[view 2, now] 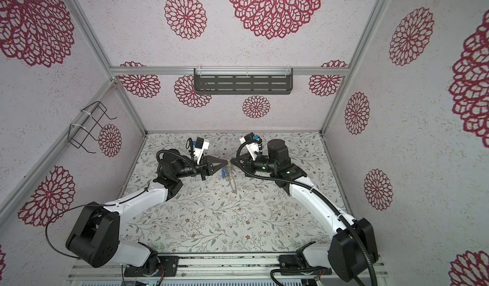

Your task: Remove the keys from the keyring

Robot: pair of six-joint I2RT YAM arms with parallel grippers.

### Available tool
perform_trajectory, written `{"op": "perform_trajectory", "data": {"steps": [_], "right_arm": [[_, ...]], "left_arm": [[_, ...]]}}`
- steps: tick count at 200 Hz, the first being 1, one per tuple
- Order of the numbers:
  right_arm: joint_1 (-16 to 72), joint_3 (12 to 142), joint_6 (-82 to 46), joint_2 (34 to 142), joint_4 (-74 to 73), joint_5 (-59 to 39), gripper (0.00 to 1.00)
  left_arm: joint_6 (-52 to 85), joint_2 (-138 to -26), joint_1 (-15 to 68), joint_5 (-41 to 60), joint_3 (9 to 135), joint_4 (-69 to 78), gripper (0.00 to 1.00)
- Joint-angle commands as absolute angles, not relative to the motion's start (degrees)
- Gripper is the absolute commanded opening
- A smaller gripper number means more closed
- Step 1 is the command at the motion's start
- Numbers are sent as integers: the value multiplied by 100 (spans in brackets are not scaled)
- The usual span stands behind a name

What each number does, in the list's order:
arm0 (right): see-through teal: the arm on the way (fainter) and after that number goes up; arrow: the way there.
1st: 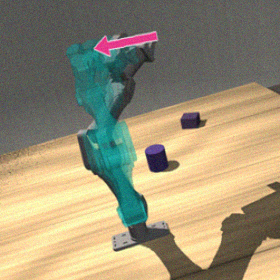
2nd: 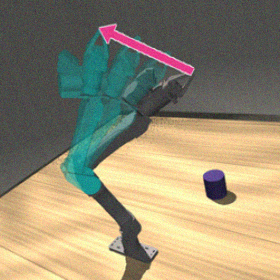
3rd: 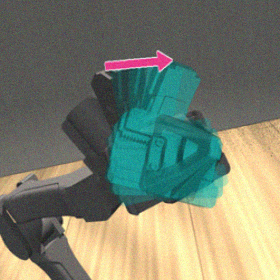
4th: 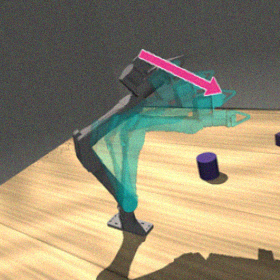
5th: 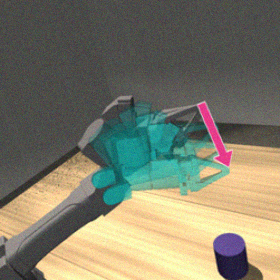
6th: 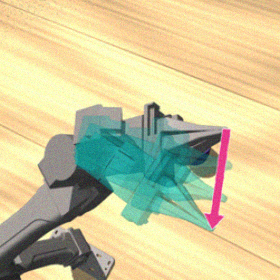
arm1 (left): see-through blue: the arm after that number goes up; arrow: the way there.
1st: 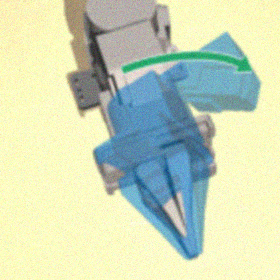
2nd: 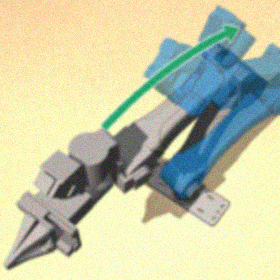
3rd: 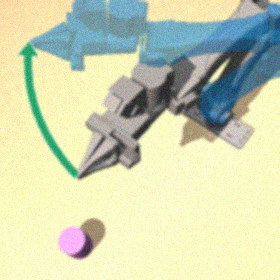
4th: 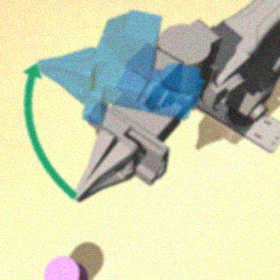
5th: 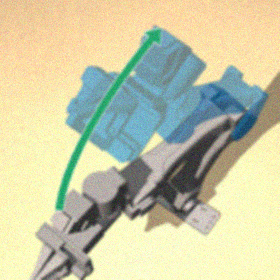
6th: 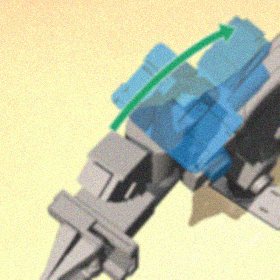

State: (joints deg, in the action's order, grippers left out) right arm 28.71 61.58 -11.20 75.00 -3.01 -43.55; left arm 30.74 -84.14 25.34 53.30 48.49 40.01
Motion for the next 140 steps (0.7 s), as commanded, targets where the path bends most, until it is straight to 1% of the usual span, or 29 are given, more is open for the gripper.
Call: {"op": "perform_trajectory", "data": {"steps": [1,24,61,88,103,122,140], "right_arm": [[2894,6152,-1132,7379,-473,-4379,4],[2892,6076,-1134,7366,-500,-4339,0],[2895,5987,-1107,7313,-492,-4239,0],[2892,5887,-1157,7232,-528,-4119,0],[2915,5785,-1285,7170,-646,-4080,0],[3066,5664,-1447,7084,-880,-3943,0],[3277,5543,-1624,7053,-1195,-3756,0]], "left_arm": [[3057,-8395,2516,5366,5036,4287,0],[3059,-8391,2516,5350,5024,4323,0],[3153,-8327,2491,5145,4919,4666,0],[3233,-8236,2487,4586,4711,5176,0],[3449,-8250,2496,4173,4575,5746,0],[3727,-8370,2546,3762,4393,6573,0],[3839,-8521,2669,3404,4312,7037,0]]}}
